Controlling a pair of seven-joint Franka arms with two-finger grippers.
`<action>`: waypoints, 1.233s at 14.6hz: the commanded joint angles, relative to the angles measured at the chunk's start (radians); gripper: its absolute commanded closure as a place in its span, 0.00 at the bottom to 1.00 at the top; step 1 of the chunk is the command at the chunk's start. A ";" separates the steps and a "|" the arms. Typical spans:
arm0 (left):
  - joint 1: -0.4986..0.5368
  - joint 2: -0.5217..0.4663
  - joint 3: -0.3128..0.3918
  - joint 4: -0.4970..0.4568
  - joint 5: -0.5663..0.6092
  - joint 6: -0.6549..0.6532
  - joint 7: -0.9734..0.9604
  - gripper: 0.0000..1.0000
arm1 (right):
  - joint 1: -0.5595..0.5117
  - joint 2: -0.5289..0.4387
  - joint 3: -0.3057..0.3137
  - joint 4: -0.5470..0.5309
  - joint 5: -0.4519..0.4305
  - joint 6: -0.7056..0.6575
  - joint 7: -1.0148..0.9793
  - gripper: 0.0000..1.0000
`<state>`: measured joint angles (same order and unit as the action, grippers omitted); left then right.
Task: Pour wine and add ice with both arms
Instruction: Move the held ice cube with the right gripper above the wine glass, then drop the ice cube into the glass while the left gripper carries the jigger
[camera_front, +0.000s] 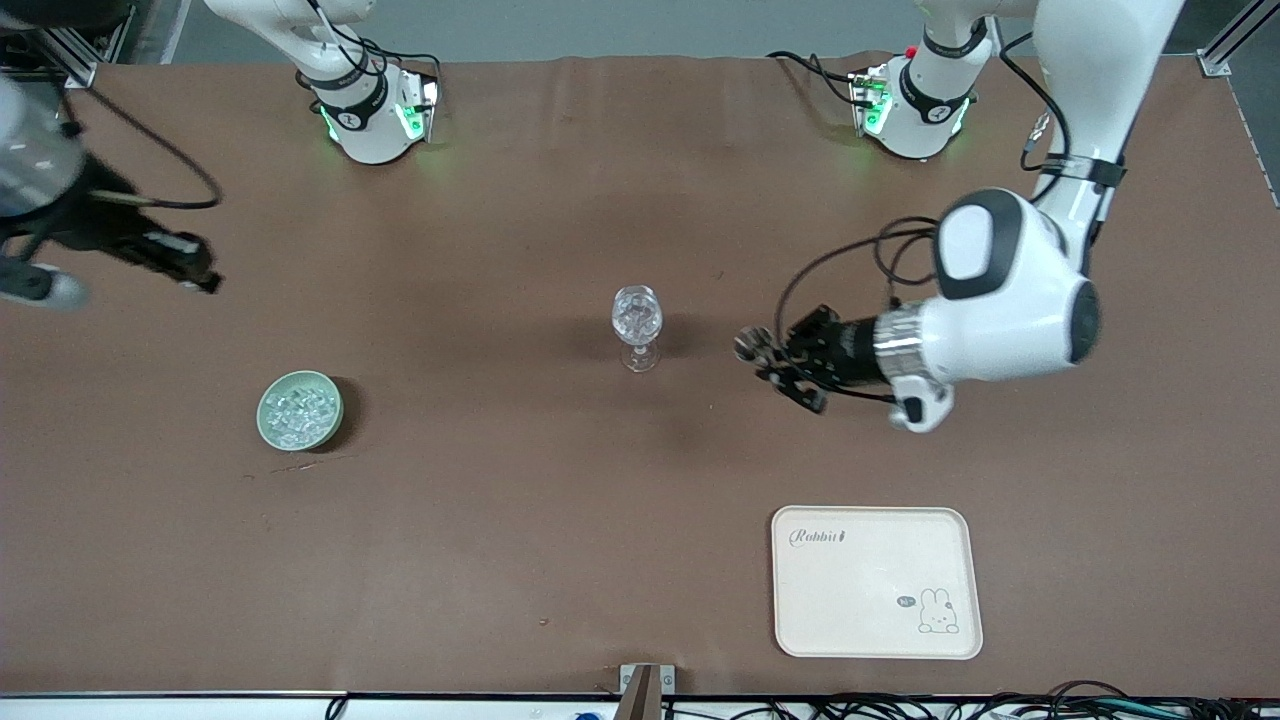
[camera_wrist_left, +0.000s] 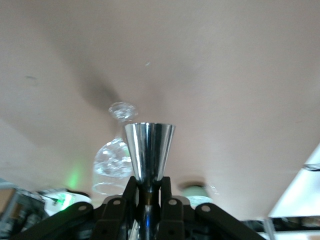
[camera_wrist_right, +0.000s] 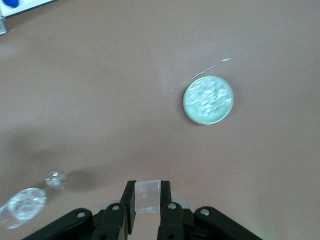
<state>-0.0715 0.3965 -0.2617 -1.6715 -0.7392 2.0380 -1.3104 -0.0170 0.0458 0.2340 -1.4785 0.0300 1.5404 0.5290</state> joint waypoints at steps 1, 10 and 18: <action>-0.011 -0.008 0.129 0.001 -0.136 -0.088 0.101 1.00 | 0.002 0.005 0.137 -0.026 0.010 0.050 0.238 0.98; -0.001 0.125 0.640 -0.010 -0.428 -0.566 0.604 0.99 | 0.268 0.300 0.289 -0.022 -0.145 0.308 0.808 0.98; 0.044 0.398 0.903 -0.019 -0.603 -0.797 0.787 0.98 | 0.385 0.450 0.289 -0.011 -0.235 0.412 0.965 0.97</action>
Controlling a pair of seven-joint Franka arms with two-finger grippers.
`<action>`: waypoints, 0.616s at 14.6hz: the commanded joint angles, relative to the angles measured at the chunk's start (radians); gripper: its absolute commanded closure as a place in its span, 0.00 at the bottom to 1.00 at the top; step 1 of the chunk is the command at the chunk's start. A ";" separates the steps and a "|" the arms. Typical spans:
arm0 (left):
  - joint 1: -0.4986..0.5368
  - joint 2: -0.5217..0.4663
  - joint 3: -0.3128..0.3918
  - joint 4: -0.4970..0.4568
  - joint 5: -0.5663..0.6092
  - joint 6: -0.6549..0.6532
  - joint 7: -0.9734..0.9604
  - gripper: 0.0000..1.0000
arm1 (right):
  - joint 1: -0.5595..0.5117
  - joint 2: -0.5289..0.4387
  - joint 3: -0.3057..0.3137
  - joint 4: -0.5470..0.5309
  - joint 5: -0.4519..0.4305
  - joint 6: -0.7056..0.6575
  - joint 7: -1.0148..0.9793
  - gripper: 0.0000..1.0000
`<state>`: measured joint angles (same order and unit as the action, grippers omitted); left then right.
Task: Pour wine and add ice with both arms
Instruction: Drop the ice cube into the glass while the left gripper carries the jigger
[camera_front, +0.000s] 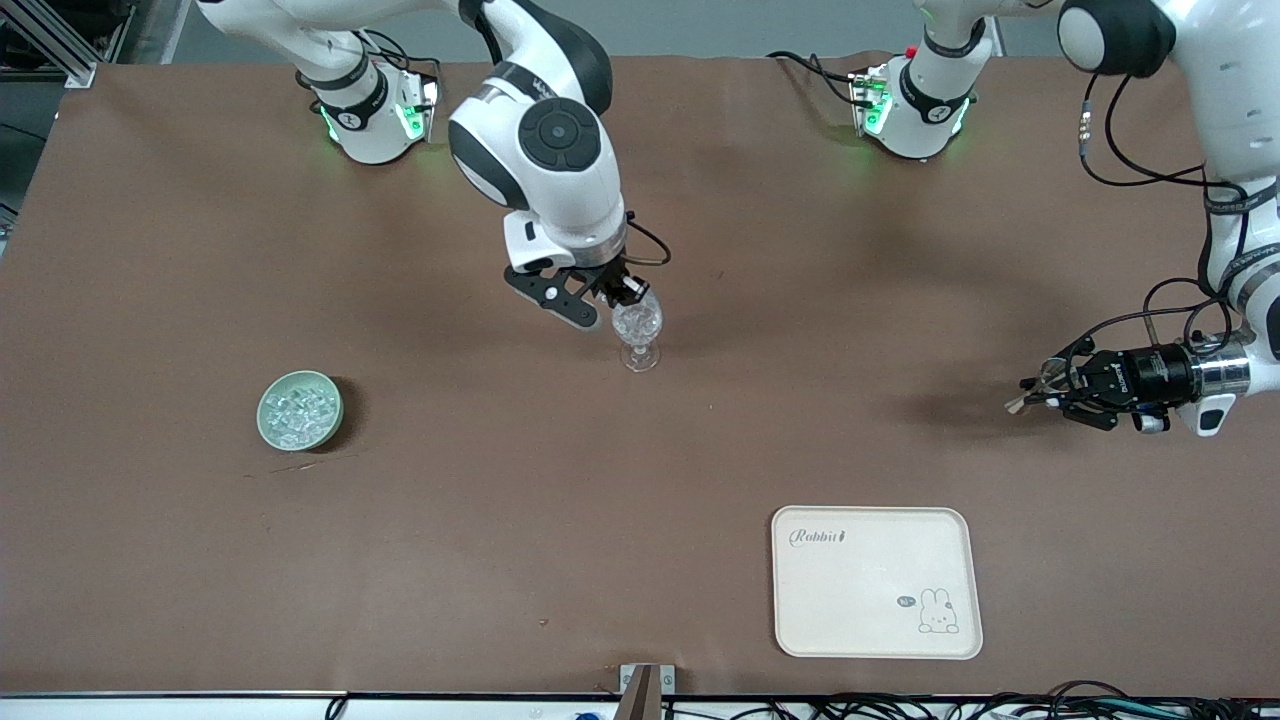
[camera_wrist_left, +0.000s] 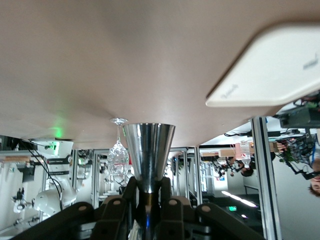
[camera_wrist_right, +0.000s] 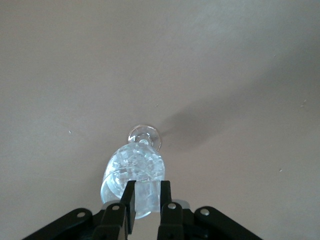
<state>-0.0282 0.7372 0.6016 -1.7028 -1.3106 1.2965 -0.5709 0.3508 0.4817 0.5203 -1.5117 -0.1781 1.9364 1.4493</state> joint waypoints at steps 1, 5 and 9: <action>0.019 0.083 0.047 0.012 -0.036 -0.072 0.074 0.98 | 0.017 0.023 0.003 0.022 -0.029 0.024 0.052 0.97; -0.005 0.080 0.038 0.022 -0.051 -0.083 0.115 0.98 | 0.016 0.038 0.003 0.036 -0.034 0.026 0.051 0.97; -0.007 0.093 -0.126 0.093 -0.242 0.040 0.053 0.99 | 0.025 0.063 0.003 0.045 -0.049 0.027 0.053 0.95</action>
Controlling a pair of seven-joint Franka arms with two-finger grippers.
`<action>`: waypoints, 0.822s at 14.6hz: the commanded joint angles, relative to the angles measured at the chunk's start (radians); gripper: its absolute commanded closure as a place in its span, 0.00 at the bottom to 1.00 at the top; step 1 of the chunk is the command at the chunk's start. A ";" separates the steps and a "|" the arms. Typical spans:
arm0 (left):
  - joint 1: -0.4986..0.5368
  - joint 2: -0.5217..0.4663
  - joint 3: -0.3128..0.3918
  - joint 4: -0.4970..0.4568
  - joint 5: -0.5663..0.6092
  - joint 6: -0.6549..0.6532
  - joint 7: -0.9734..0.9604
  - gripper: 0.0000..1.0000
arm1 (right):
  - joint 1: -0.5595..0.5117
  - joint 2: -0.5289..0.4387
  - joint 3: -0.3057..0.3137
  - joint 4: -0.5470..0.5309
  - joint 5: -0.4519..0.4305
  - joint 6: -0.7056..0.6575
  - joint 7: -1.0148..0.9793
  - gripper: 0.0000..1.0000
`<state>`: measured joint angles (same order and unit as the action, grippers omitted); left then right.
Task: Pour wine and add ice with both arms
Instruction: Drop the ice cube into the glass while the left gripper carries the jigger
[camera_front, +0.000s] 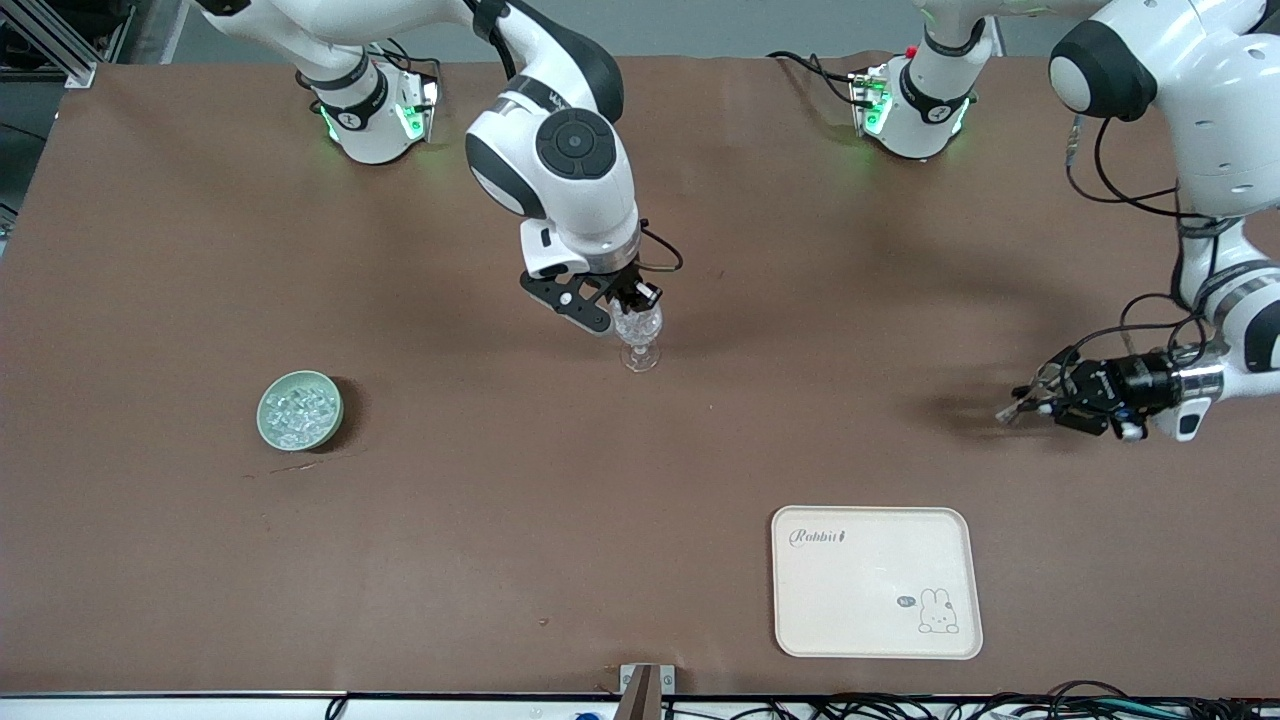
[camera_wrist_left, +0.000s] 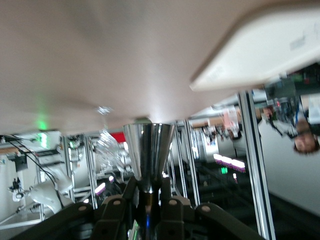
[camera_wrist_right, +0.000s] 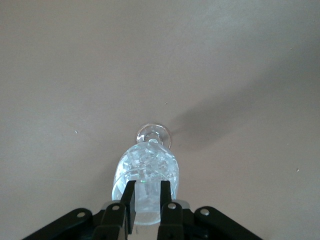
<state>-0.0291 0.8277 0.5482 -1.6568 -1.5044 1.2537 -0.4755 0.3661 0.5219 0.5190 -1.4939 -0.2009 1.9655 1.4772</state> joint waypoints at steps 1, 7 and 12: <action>0.003 0.001 -0.115 0.077 -0.053 0.140 -0.101 0.99 | 0.010 0.026 0.004 0.029 -0.028 -0.002 0.025 0.95; 0.005 0.126 -0.304 0.350 -0.094 0.517 -0.419 0.99 | 0.010 0.030 0.006 0.030 -0.026 0.000 0.022 0.75; 0.011 0.215 -0.430 0.454 -0.174 0.765 -0.453 0.99 | 0.010 0.032 0.006 0.041 -0.025 0.003 0.020 0.47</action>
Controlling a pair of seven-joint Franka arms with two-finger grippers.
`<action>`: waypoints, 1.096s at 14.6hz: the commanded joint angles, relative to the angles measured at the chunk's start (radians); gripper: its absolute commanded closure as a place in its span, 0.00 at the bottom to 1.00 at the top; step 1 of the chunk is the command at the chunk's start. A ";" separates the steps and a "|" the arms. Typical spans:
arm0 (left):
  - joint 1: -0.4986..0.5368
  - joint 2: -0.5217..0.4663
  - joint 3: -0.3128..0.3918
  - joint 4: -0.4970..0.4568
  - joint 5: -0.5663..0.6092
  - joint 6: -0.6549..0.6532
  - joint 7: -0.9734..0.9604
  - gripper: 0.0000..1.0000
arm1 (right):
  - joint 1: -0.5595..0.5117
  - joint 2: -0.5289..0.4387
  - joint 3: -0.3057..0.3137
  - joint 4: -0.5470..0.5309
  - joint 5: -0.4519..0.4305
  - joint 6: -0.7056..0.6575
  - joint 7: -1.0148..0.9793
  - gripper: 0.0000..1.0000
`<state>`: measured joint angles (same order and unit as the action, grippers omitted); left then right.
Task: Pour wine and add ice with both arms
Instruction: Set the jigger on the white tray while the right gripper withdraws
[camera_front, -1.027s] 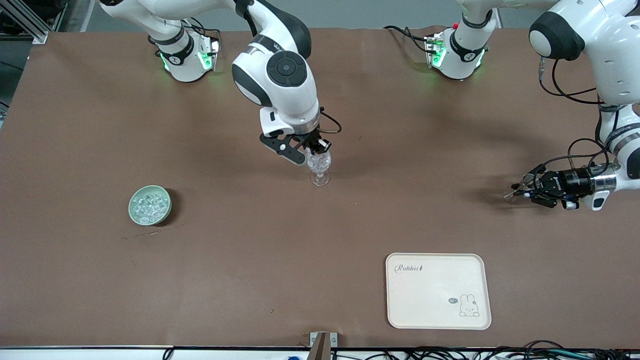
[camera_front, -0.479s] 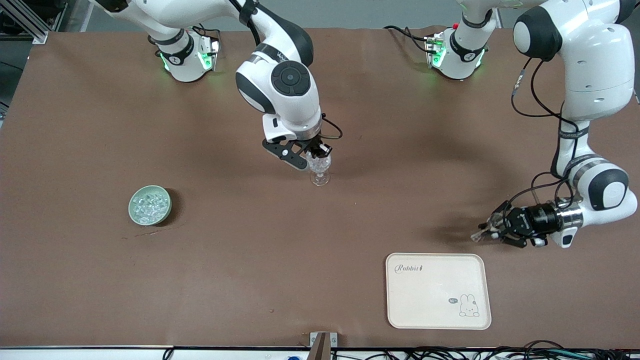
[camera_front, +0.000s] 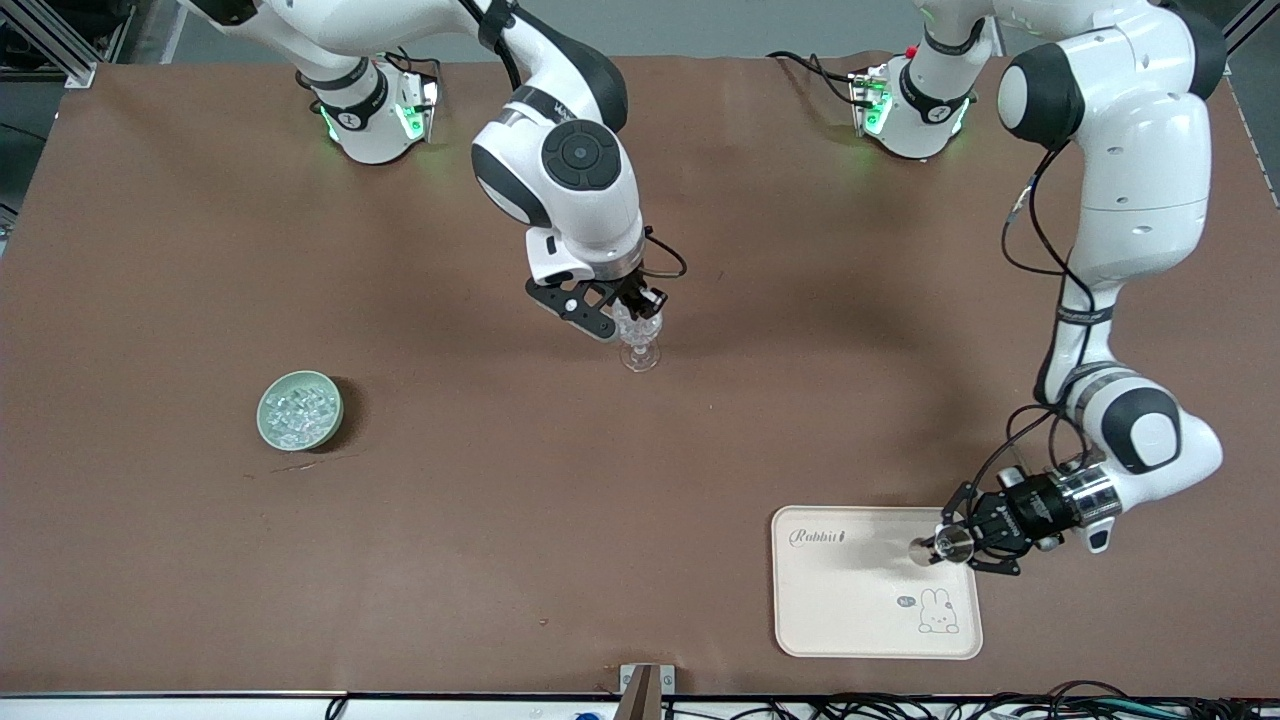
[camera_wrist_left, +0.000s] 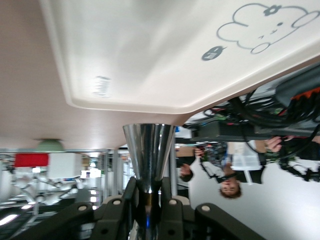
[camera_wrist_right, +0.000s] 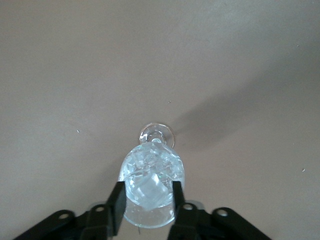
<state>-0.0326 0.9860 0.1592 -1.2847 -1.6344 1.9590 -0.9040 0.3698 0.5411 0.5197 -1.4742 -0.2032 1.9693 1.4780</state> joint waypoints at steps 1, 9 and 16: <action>0.013 0.075 -0.064 0.105 -0.051 0.111 -0.030 0.99 | 0.006 0.013 0.005 0.025 -0.021 -0.001 0.019 0.45; 0.013 0.141 -0.245 0.134 -0.074 0.374 0.010 0.79 | -0.035 -0.061 0.013 0.089 -0.033 -0.144 0.008 0.00; 0.039 0.034 -0.230 0.036 -0.036 0.318 0.070 0.00 | -0.267 -0.326 -0.044 0.081 -0.064 -0.317 -0.471 0.00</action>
<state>0.0029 1.0922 -0.0721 -1.1754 -1.6843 2.3055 -0.8455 0.1696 0.2943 0.5004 -1.3515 -0.2624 1.6790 1.1398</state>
